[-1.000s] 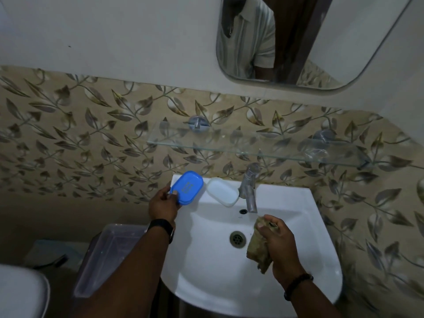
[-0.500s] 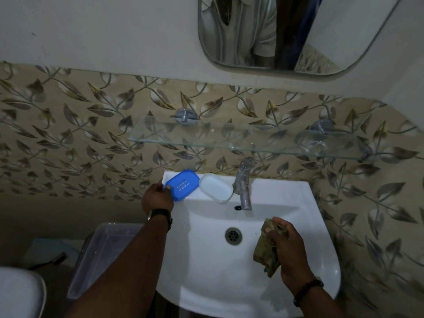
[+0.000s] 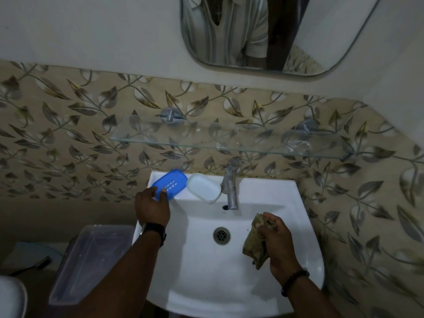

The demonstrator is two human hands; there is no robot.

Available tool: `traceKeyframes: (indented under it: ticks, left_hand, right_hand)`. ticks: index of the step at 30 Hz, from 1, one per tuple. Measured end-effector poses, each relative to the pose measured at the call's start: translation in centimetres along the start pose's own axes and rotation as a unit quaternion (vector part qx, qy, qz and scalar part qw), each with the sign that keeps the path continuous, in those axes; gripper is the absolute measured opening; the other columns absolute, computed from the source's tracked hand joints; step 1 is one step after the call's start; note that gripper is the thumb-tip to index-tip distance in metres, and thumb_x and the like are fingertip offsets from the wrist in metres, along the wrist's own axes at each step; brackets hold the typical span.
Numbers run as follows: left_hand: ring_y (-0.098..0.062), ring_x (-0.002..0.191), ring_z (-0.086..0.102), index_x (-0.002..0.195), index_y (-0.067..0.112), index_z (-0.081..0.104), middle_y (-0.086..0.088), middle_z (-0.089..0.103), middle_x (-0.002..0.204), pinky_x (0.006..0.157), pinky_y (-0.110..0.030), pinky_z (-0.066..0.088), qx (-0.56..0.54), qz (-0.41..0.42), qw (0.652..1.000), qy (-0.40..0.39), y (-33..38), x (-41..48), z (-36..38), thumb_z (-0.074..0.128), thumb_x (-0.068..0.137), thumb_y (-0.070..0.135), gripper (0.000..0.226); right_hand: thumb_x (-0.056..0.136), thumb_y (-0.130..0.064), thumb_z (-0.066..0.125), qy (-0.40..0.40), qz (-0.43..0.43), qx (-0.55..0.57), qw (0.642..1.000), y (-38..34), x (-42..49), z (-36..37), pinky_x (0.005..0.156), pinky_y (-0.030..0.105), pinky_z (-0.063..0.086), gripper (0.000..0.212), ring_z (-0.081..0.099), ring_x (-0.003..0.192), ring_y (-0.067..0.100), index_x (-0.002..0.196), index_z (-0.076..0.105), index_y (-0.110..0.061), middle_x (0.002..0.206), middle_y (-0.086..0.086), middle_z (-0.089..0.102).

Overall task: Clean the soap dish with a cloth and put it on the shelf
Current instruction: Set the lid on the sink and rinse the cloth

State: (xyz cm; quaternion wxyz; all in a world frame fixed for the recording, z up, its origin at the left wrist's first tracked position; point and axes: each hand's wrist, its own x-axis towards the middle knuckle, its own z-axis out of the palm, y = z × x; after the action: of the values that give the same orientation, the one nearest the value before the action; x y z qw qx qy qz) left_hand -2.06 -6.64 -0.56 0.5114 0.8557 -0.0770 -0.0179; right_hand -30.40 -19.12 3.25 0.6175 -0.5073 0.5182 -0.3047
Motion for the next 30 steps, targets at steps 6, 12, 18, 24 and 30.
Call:
traceKeyframes:
  ticks: [6, 12, 18, 24, 30]
  left_hand:
    - [-0.02, 0.073, 0.059, 0.076, 0.018, 0.064, -0.001, 0.065, 0.079, 0.068, -0.03, 0.046, -0.07, 0.108, 0.989, -0.069, 2.6, -10.1, 1.1, 0.069, 0.094, 0.025, 0.02]
    - [-0.009, 0.069, 0.069, 0.078, 0.026, 0.072, 0.006, 0.075, 0.075, 0.066, -0.026, 0.056, -0.098, -0.001, 0.91, -0.402, 5.6, -15.6, 1.5, 0.066, 0.086, 0.058, 0.034]
    - [-0.017, 0.08, 0.073, 0.097, 0.007, 0.072, -0.013, 0.078, 0.094, 0.074, -0.03, 0.058, -0.154, -0.044, 0.843, -0.513, 7.0, -16.1, 2.2, 0.07, 0.094, 0.031, 0.025]
    - [-0.03, 0.087, 0.075, 0.096, 0.008, 0.068, -0.013, 0.078, 0.093, 0.08, -0.044, 0.063, -0.185, -0.064, 0.874, -0.445, 8.2, -16.4, 4.2, 0.067, 0.095, 0.016, 0.009]
    - [-0.021, 0.077, 0.071, 0.098, 0.005, 0.064, -0.012, 0.074, 0.088, 0.065, -0.031, 0.063, -0.226, -0.081, 0.866, -0.439, 10.9, -16.8, 8.1, 0.064, 0.095, 0.004, 0.003]
  right_hand:
    - [0.091, -0.002, 0.063, -0.005, -0.008, -0.001, 1.0, -0.8, 0.4, 0.2, 0.071, 0.034, 0.058, 0.033, 0.07, 0.095, 0.024, 0.116, 0.065, -0.023, 0.108, 0.007, 0.072]
    - [0.08, -0.011, 0.057, -0.035, -0.01, 0.005, 0.999, -1.8, -0.2, 0.1, 0.064, 0.033, 0.057, 0.046, 0.068, 0.099, 0.026, 0.121, 0.064, -0.029, 0.112, 0.002, 0.07]
    - [0.091, -0.001, 0.052, -0.042, -0.022, 0.014, 0.999, -2.3, -0.4, -0.7, 0.067, 0.033, 0.06, 0.049, 0.071, 0.1, 0.025, 0.128, 0.062, -0.031, 0.116, 0.003, 0.071]
    - [0.09, -0.005, 0.067, -0.046, -0.008, 0.014, 0.999, -2.4, 0.8, -3.2, 0.067, 0.041, 0.063, 0.056, 0.072, 0.1, 0.03, 0.138, 0.054, -0.031, 0.117, 0.012, 0.07]
    - [0.09, -0.009, 0.071, -0.007, -0.069, -0.061, 0.996, -3.7, 4.4, -6.0, 0.062, 0.034, 0.062, 0.043, 0.074, 0.082, 0.013, 0.128, 0.062, -0.027, 0.089, 0.0, 0.075]
